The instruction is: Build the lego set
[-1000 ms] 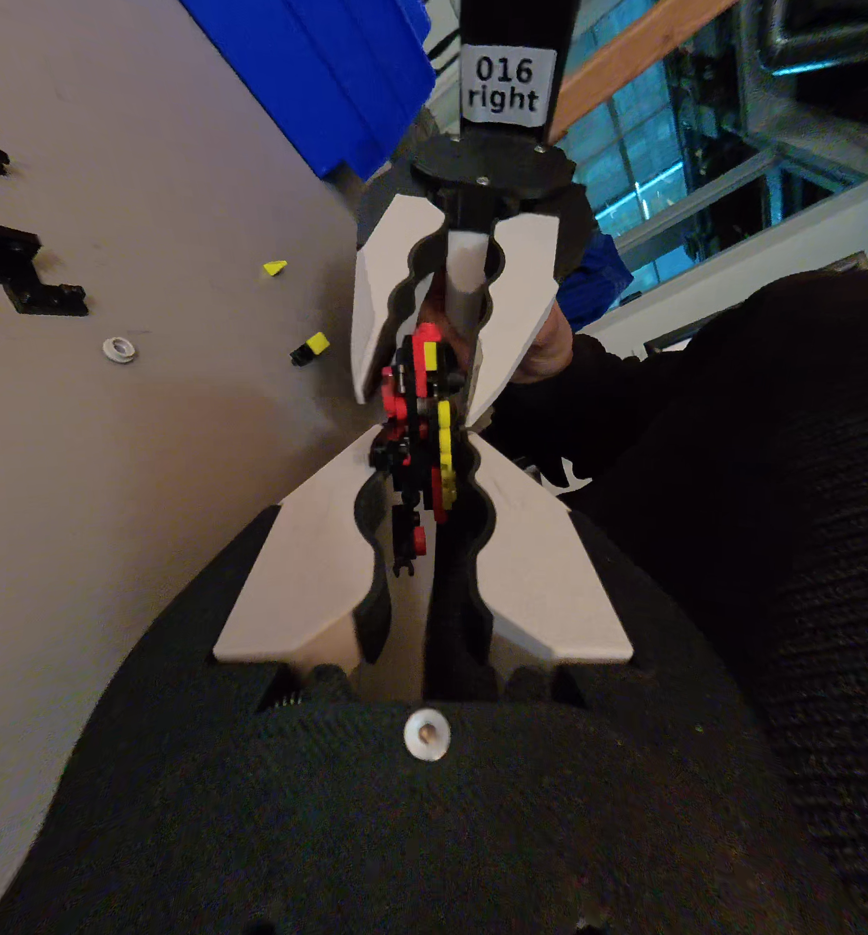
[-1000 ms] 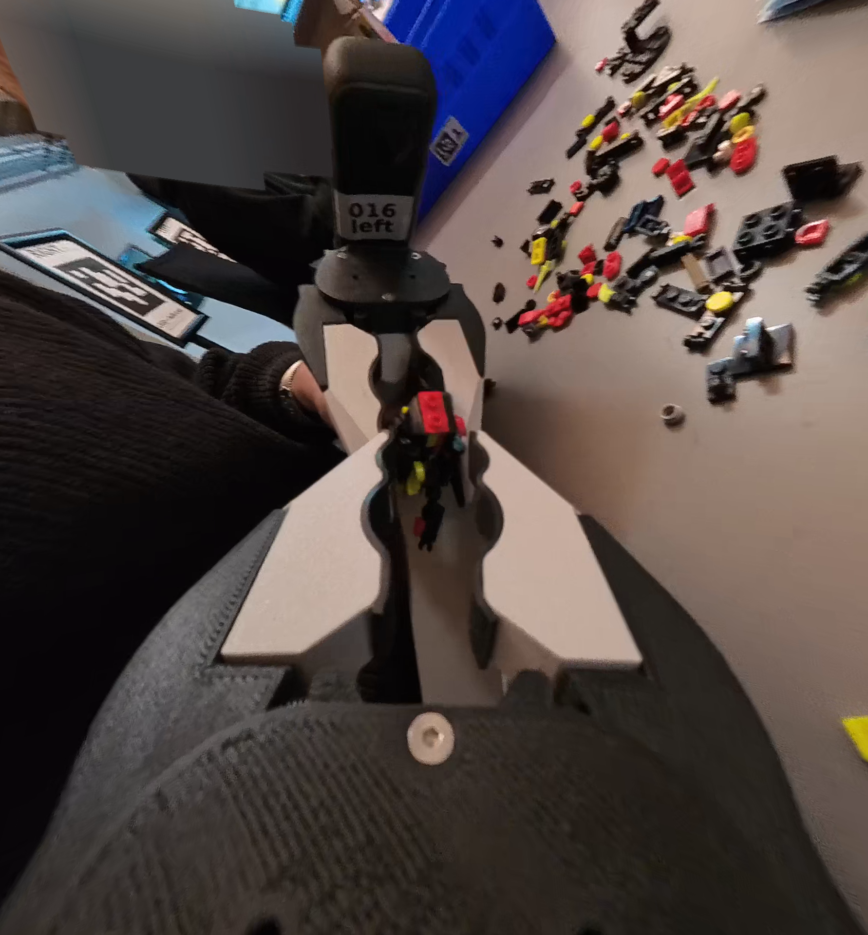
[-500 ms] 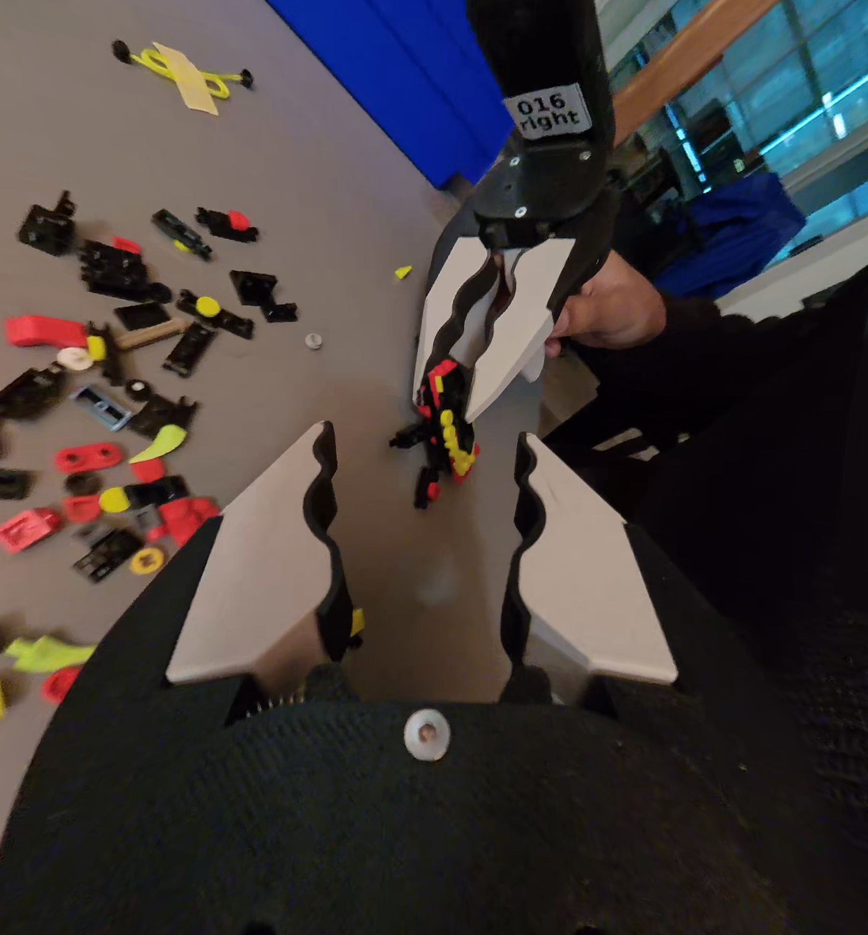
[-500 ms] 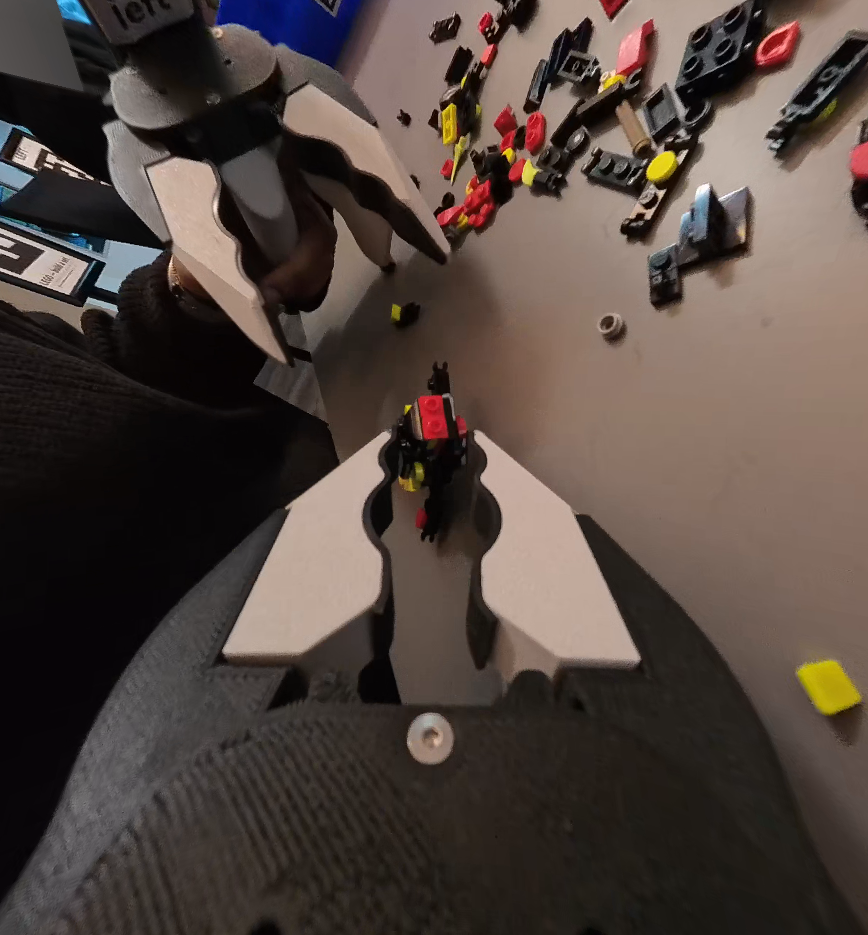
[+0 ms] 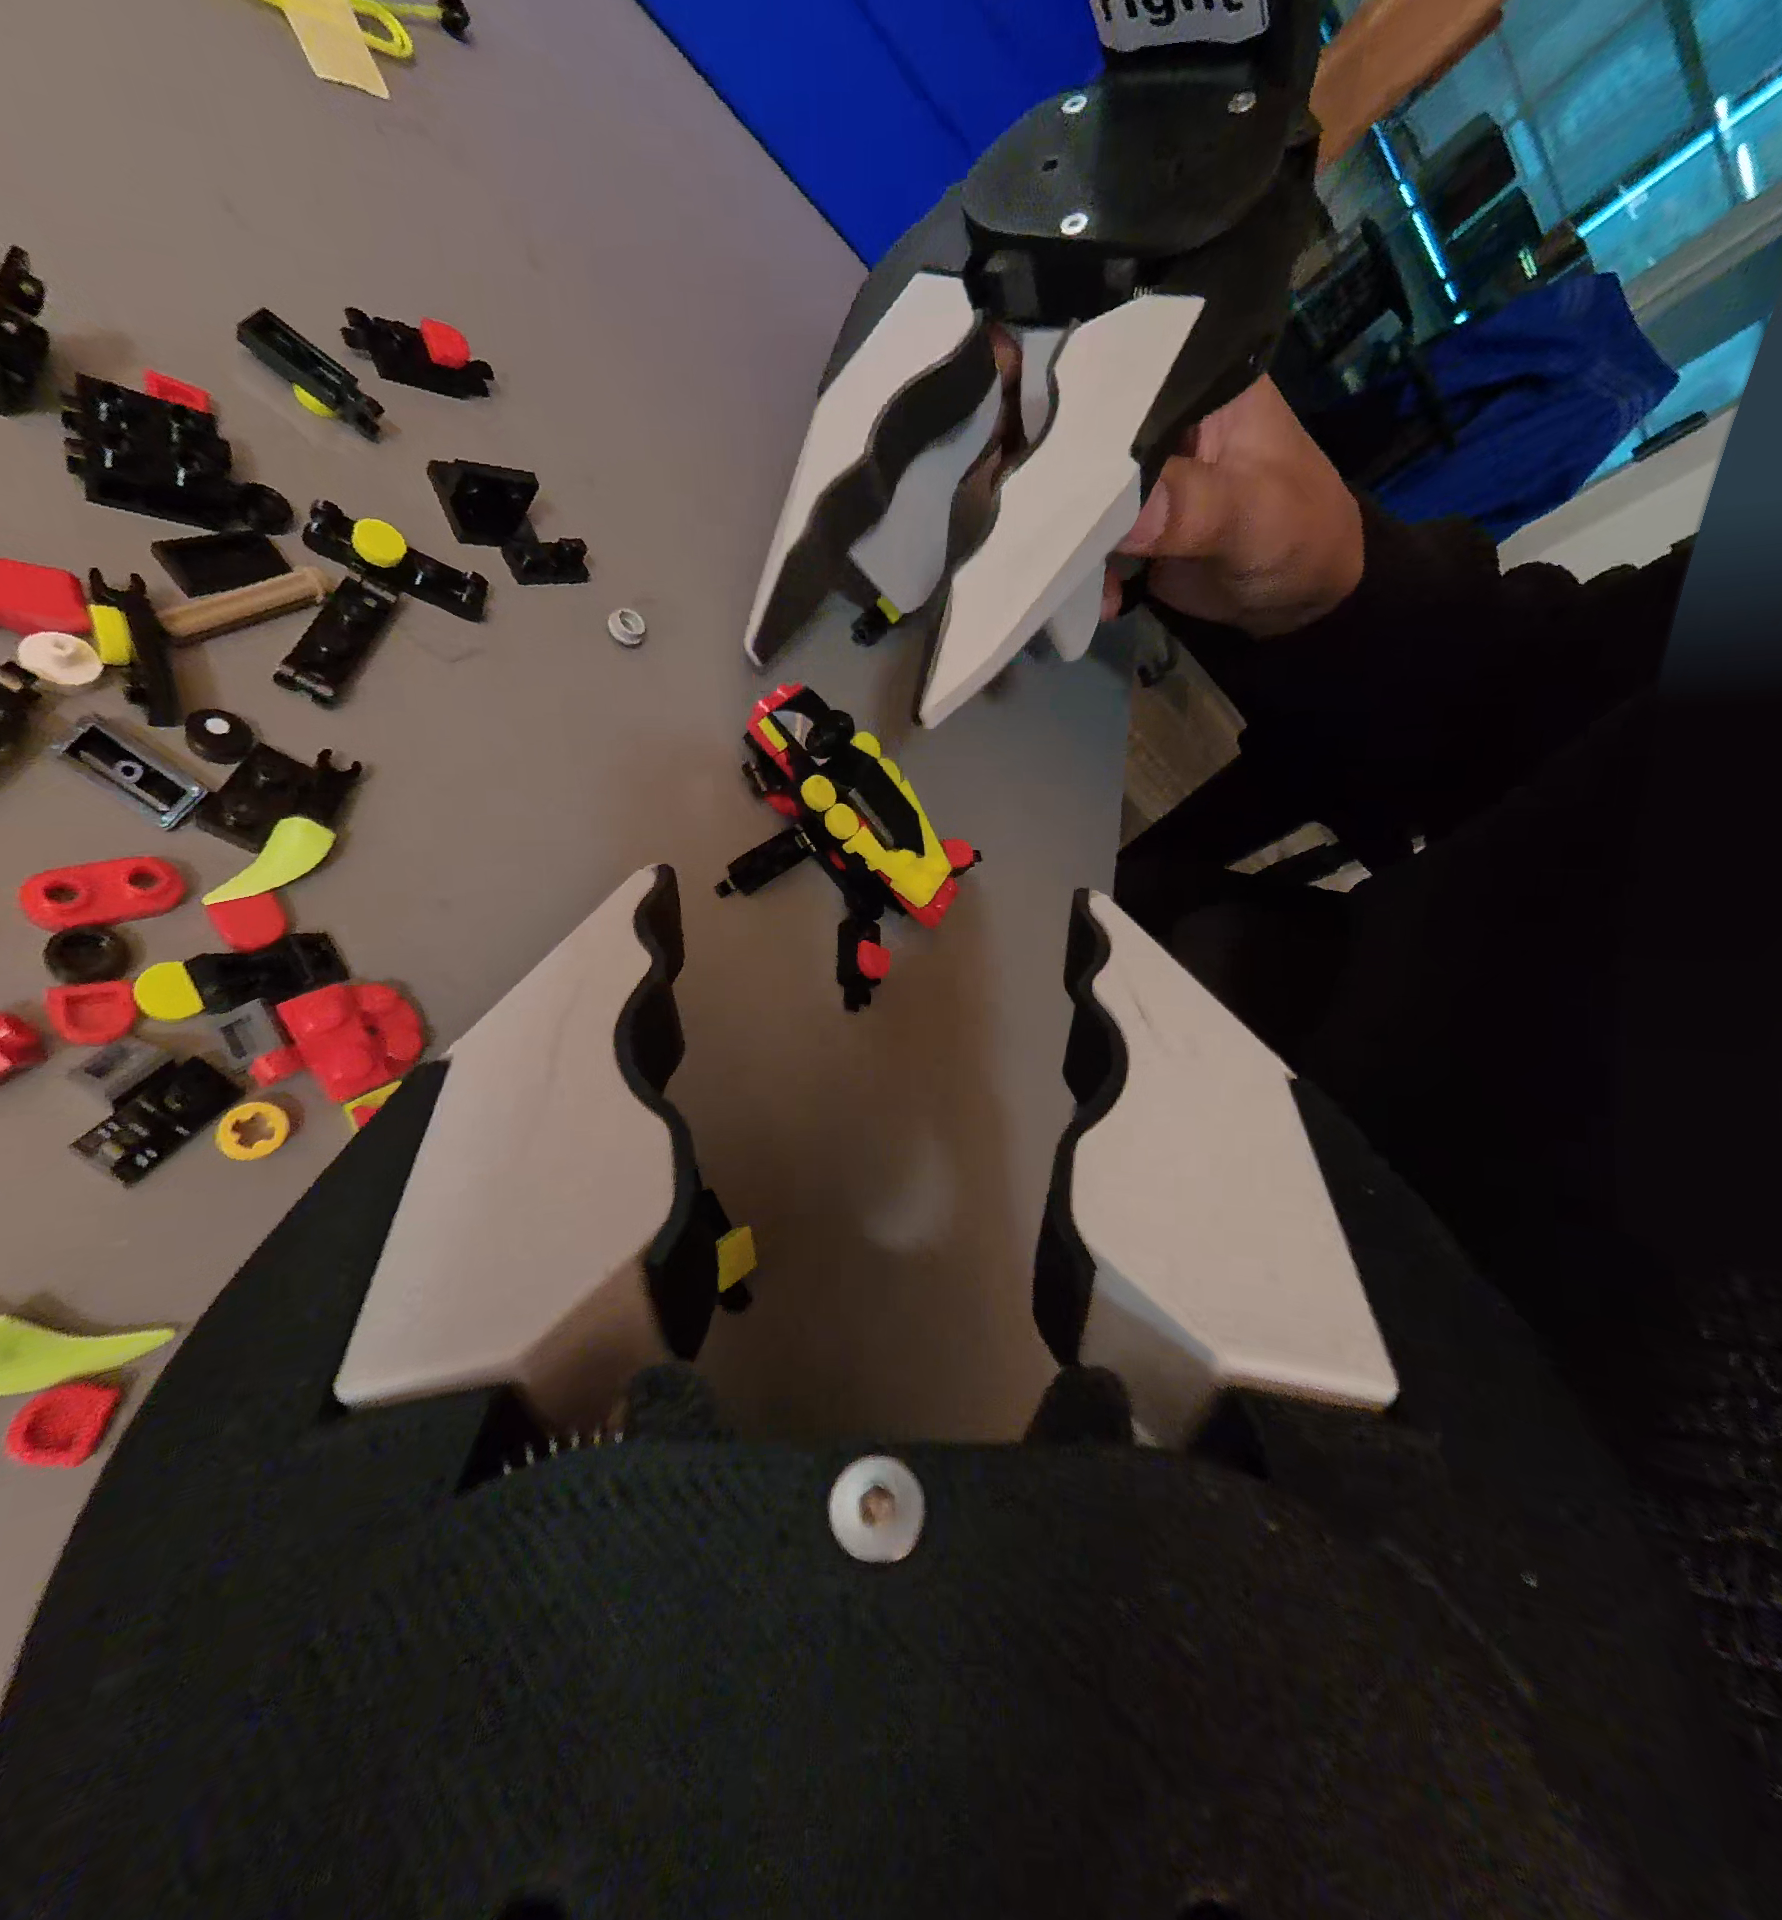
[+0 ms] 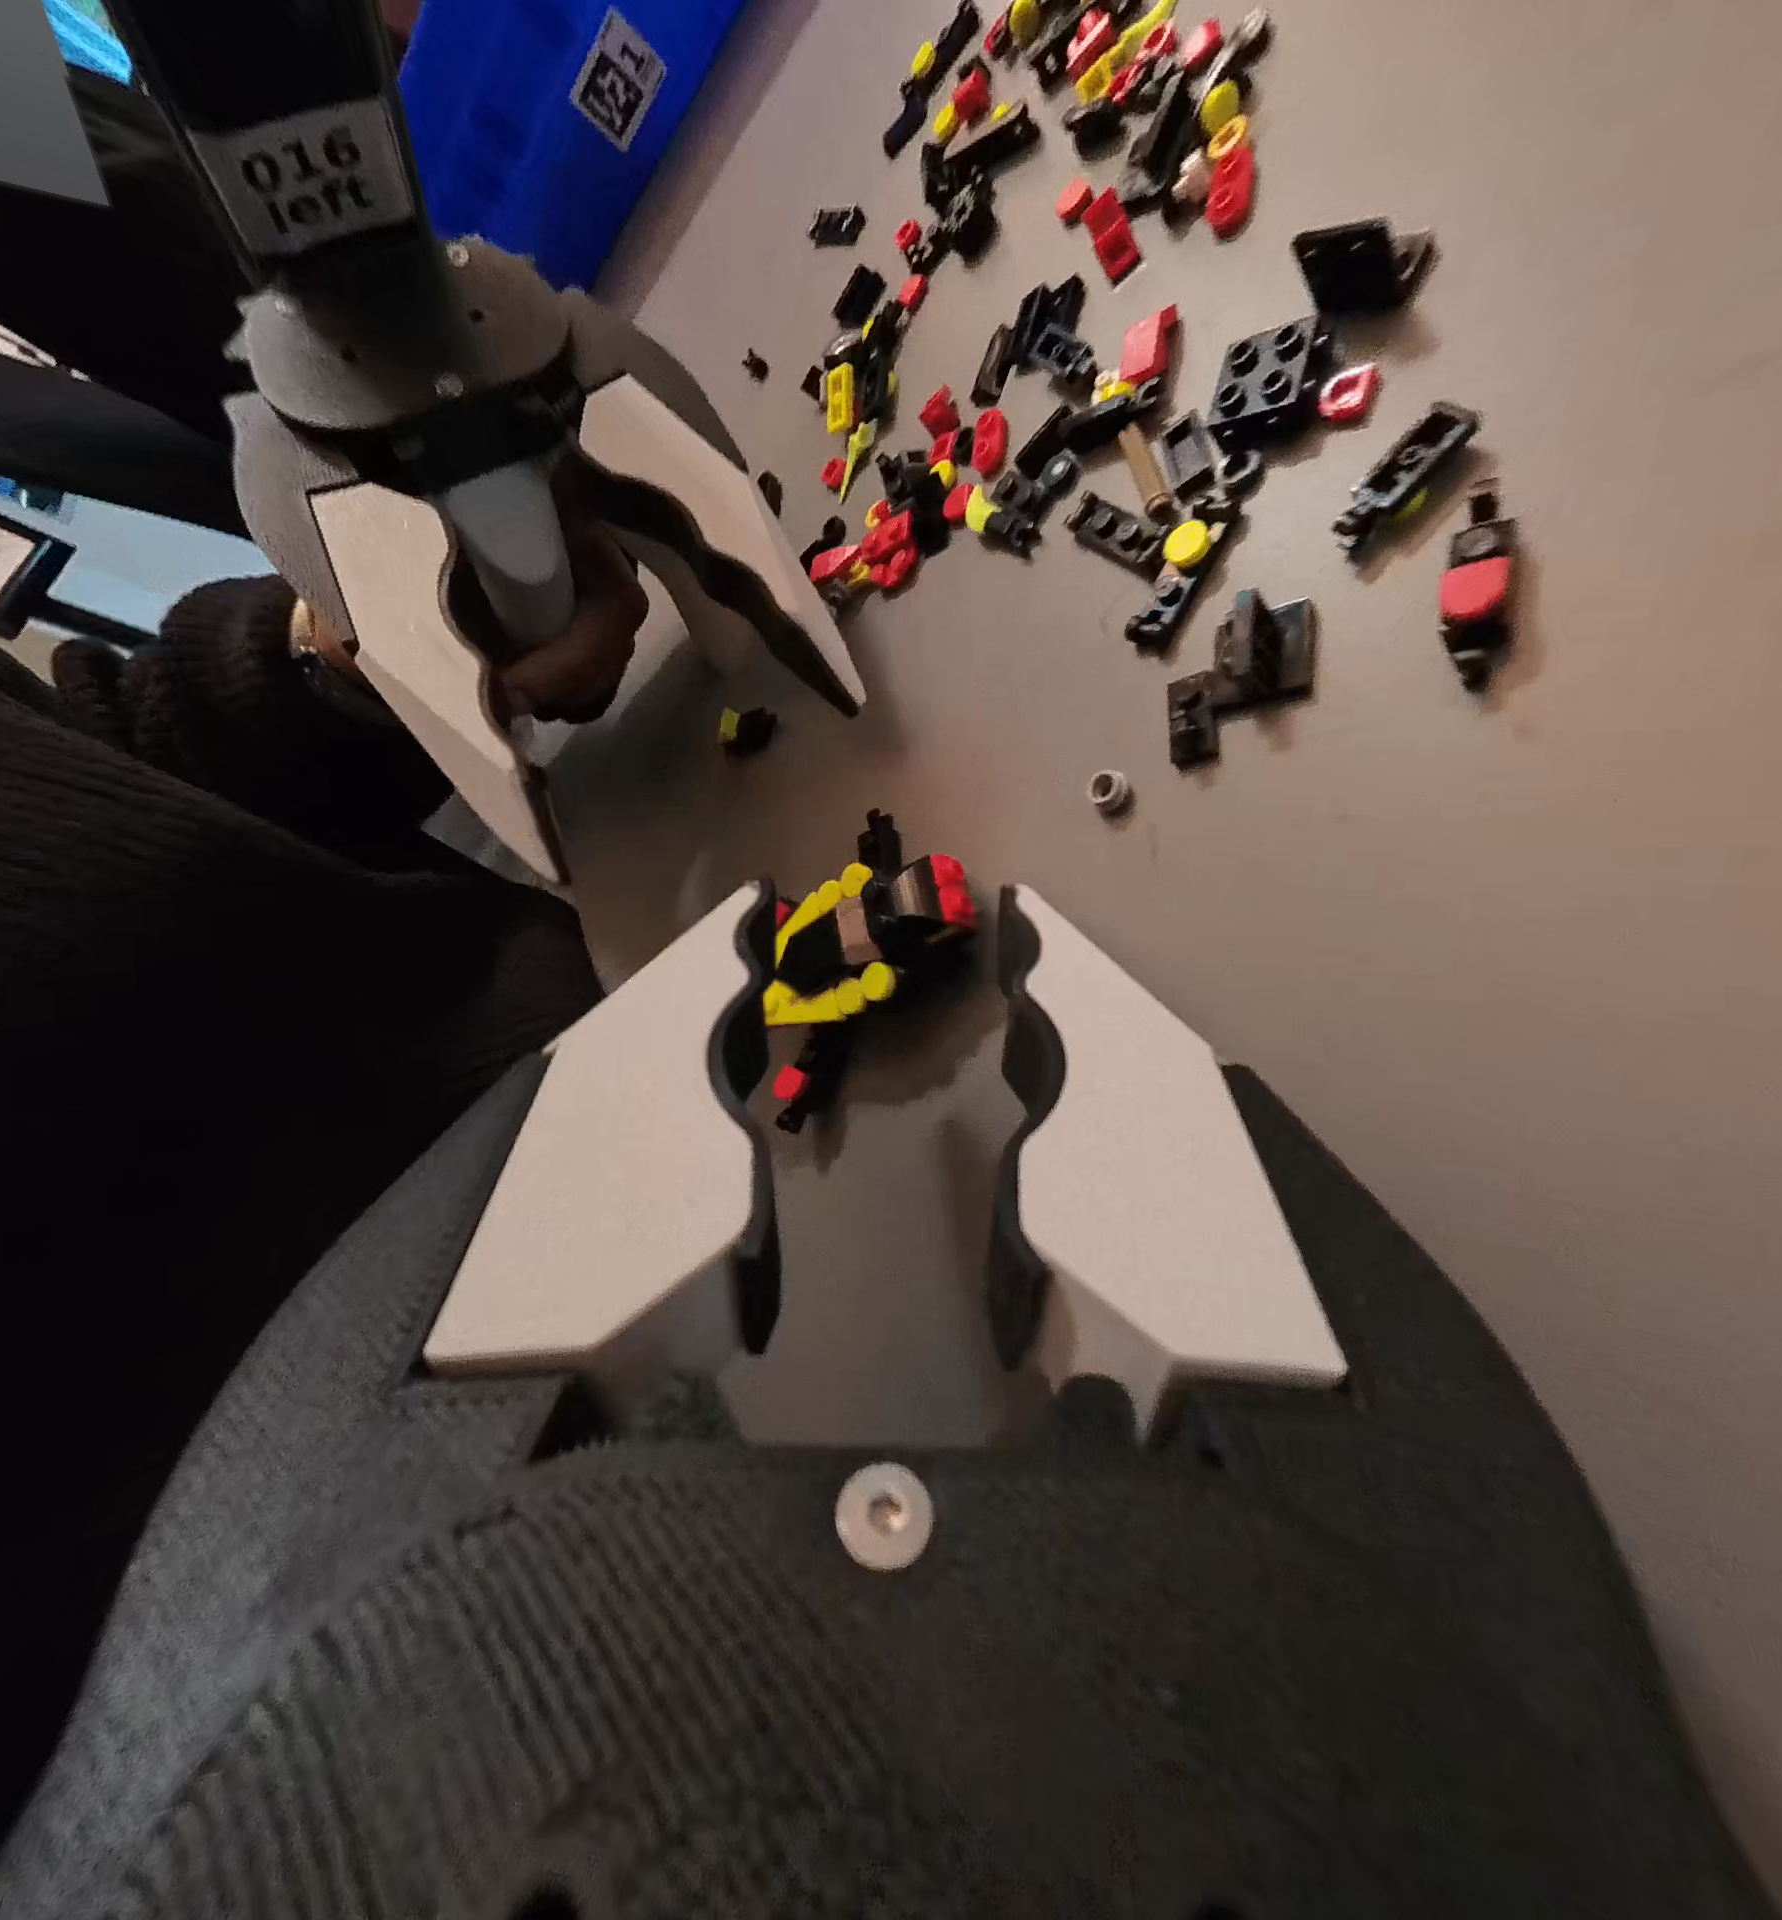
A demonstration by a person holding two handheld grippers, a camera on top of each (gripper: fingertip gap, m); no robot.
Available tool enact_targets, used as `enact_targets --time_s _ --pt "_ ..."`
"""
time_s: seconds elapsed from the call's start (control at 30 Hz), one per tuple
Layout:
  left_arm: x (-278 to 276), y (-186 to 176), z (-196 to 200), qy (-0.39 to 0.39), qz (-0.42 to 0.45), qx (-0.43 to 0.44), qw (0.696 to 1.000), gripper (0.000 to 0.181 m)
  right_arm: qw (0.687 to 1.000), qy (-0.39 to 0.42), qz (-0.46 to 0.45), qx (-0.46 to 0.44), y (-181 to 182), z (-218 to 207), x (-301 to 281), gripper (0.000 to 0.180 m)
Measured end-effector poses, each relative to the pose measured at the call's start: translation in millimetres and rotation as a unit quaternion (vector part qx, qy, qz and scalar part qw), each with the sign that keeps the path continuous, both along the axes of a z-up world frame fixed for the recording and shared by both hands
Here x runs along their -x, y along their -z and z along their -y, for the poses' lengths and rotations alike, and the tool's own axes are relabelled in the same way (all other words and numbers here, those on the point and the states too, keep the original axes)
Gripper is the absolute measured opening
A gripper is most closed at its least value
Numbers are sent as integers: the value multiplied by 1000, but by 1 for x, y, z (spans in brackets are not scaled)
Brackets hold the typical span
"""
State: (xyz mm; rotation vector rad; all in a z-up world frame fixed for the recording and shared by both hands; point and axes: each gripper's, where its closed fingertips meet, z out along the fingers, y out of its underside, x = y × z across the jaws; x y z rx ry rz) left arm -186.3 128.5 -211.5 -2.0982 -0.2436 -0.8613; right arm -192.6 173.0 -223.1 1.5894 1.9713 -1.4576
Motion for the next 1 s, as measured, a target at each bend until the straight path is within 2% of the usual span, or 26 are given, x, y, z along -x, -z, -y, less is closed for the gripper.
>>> enact_targets --time_s 0.1,0.2,0.3,0.43,0.5,0.57,0.67,0.8,0.83,0.9,1.0 --pt "-6 -1 -2 9 -3 -8 1000 77 1000 14 -14 15 -8 -7 1 39" --pt "-13 -4 -10 9 -10 -30 999 96 999 22 -36 7 -14 -12 3 36" --pt "-27 -5 -15 32 -20 -35 999 96 998 22 -63 -13 -20 -13 5 35" --pt "-39 8 -11 58 -52 0 997 95 993 14 -107 -44 -32 -14 3 26" --pt "-42 7 -7 62 -40 12 997 88 988 21 -141 -64 -42 -17 4 24" --pt "-43 4 -4 58 -33 10 998 84 979 31 -181 -88 -53 -21 6 29" --pt "-36 -4 -5 36 -48 -9 998 83 958 38 -244 -142 -66 -25 5 46" --pt "-33 -3 -7 21 -94 -16 995 86 941 3 -271 -203 -61 -20 -6 68" --pt "-35 -1 -7 25 -114 -11 993 85 942 -16 -269 -202 -56 -14 -11 58" --pt "-34 8 -7 25 -176 5 984 72 947 -88 -244 -188 -39 6 -30 43" --pt "-31 18 -7 22 -237 32 971 70 937 -132 -222 -234 -17 15 -41 41"
